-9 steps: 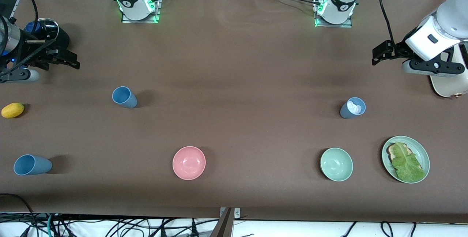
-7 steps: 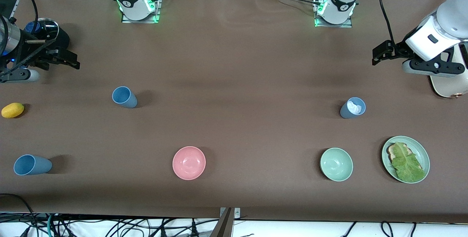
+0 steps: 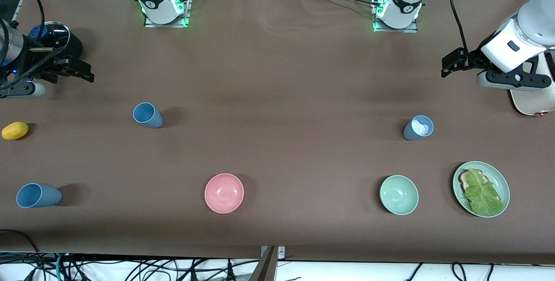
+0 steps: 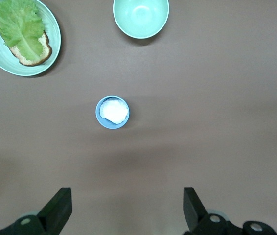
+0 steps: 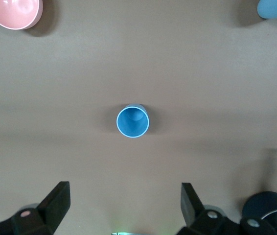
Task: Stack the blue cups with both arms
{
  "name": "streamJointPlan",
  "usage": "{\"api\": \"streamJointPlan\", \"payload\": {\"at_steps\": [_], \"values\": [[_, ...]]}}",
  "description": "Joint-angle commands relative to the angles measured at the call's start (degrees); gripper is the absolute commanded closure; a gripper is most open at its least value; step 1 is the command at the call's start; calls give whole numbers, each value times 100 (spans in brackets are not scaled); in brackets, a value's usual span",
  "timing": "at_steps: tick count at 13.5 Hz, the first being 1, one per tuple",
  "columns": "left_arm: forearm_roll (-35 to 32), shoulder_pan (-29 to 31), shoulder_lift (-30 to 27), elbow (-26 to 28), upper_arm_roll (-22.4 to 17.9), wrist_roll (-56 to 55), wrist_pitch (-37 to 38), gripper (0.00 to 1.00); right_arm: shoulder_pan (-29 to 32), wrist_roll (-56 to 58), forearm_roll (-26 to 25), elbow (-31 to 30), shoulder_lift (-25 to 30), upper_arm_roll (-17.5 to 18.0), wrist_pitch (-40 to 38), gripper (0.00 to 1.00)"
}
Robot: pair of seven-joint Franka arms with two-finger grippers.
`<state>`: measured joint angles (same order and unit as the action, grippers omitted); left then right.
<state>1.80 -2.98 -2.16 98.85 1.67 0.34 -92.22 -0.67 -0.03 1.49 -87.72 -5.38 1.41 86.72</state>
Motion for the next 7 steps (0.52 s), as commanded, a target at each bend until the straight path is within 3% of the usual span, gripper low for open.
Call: {"api": "streamJointPlan", "payload": {"at_steps": [1,7], "values": [[-66,17,-13,-50,35,-52,90,0,58,-14,-61,1,11,44,-33,0],[-66,227,258,-24,-27,53,98,0,58,-41,-70,9,11,44,-33,0]]}}
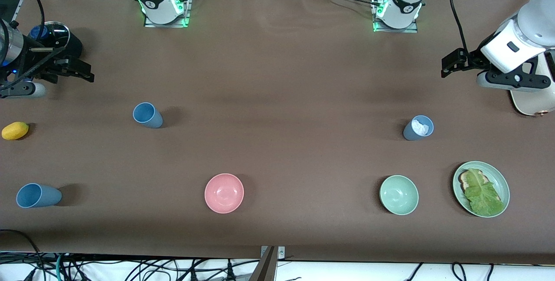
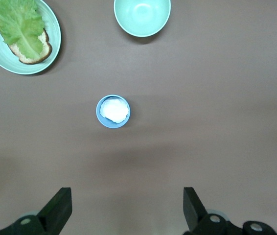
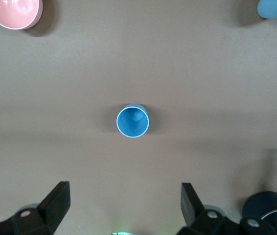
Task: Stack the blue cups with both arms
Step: 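Grasp the tissue-filled blue cup with the left gripper while the right gripper reaches a cup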
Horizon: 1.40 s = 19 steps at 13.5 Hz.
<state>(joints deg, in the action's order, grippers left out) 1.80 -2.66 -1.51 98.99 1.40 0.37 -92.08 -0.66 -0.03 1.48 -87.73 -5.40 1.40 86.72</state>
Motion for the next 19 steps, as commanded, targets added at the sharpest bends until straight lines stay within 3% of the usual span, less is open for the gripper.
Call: {"api": "streamJointPlan", "payload": {"at_steps": [1,4,9,11,13,16,17,19], "values": [[-66,239,386,-38,1,68,120,0,57,-41,-69,11,13,44,-33,0],[-136,318,905,198,-8,68,-237,0,57,-49,-69,2,13,44,-42,0],[-321,635,1039,1813,1,446,-2633,0,57,-76,-69,-7,13,44,-33,0],[-321,644,1039,2316,9,473,-3226,0,57,-76,-69,-7,13,44,-15,0],[-321,644,1117,2571,9,473,-3823,0,48,-76,-87,-16,4,44,-24,0],[-653,644,1713,2696,9,464,-4798,0,40,-67,-96,-24,-57,44,-15,0],[-724,688,1776,2696,9,464,-4871,11,40,-58,-104,-16,-110,36,-41,0],[-734,741,1847,2705,18,429,-4872,72,13,12,-122,-24,-224,44,-59,0]]}}
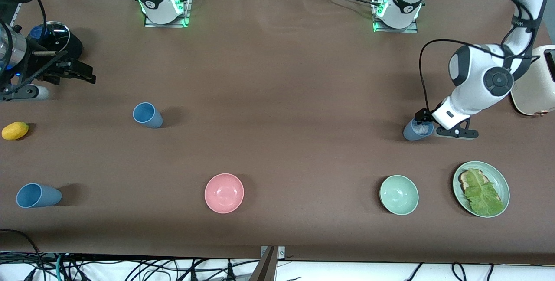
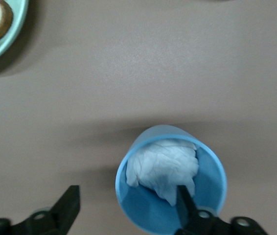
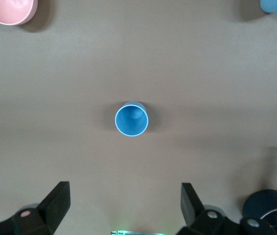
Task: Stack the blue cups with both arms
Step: 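Grasp the tissue-filled blue cup with the left gripper while the right gripper reaches a cup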
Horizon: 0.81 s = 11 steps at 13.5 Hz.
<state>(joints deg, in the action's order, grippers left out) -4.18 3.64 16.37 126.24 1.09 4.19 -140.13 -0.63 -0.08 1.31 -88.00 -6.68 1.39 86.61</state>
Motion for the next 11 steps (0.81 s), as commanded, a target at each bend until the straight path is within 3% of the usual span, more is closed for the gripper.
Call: {"api": "streamJointPlan", "payload": {"at_steps": [1,4,6,8,11], "values": [[-127,102,129,-47,66,55,-41,97,10,-18,-113,2,-157,54,-109,0],[-56,23,147,-135,93,2,100,100,54,-71,-122,-111,-333,37,-101,0],[-56,14,121,-371,319,-94,528,100,71,-80,-201,-444,-342,28,266,0],[-47,14,112,-696,426,-226,1117,100,71,-71,-219,-1040,-316,10,959,0],[171,23,59,-986,1014,-366,1286,100,71,-71,-228,-2069,-254,-16,2268,0]]}}
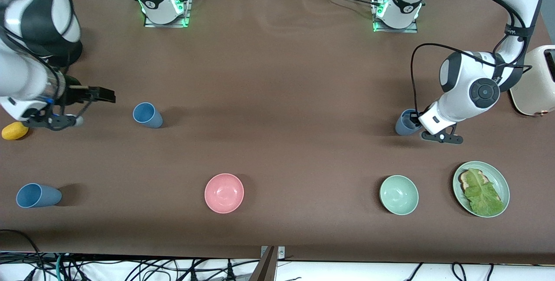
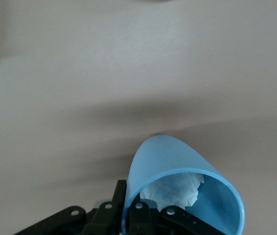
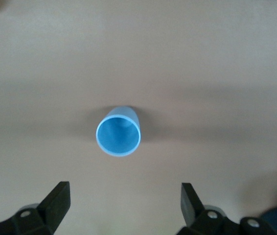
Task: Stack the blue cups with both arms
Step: 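Lift the tissue cup with the left gripper while the right gripper grasps the blue cup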
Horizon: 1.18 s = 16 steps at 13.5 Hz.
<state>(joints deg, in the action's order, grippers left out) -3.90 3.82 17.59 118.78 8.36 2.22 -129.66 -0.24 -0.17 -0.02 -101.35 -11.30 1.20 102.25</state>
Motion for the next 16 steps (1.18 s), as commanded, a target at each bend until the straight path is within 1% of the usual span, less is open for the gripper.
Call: {"api": "streamJointPlan", "payload": {"at_steps": [1,2,3,4,5,7,9,10,12,14,16], "values": [[414,-56,-19,-380,489,-369,396,100,32,-62,-112,-1015,207,-76,1100,0],[582,-161,16,-512,718,-815,545,100,32,-62,-147,-1227,198,-85,1426,0],[636,-380,34,-679,842,-1359,617,100,32,-62,-174,-1403,155,-94,1733,0],[637,-722,147,-924,860,-1834,765,100,32,-62,-191,-1570,111,-138,2024,0],[654,-1125,331,-1257,861,-2283,1080,100,32,-62,-192,-1719,67,-164,2261,0],[645,-1593,744,-1698,861,-3014,1136,100,32,-62,-192,-1782,-48,-164,2325,0],[646,-2076,1088,-2033,861,-3446,1127,100,32,-62,-192,-1782,-214,-164,2352,0],[663,-2209,1159,-2069,861,-3639,1127,100,32,-62,-192,-1782,-285,-164,2395,0],[636,-2315,1378,-2087,861,-3685,1066,100,32,-62,-192,-1800,-382,-164,2457,0],[698,-2403,1405,-2113,896,-3772,829,100,32,-62,-192,-1809,-496,-164,2475,0],[725,-2570,1484,-2113,896,-3905,784,100,32,-62,-192,-1809,-593,-164,2475,0]]}}
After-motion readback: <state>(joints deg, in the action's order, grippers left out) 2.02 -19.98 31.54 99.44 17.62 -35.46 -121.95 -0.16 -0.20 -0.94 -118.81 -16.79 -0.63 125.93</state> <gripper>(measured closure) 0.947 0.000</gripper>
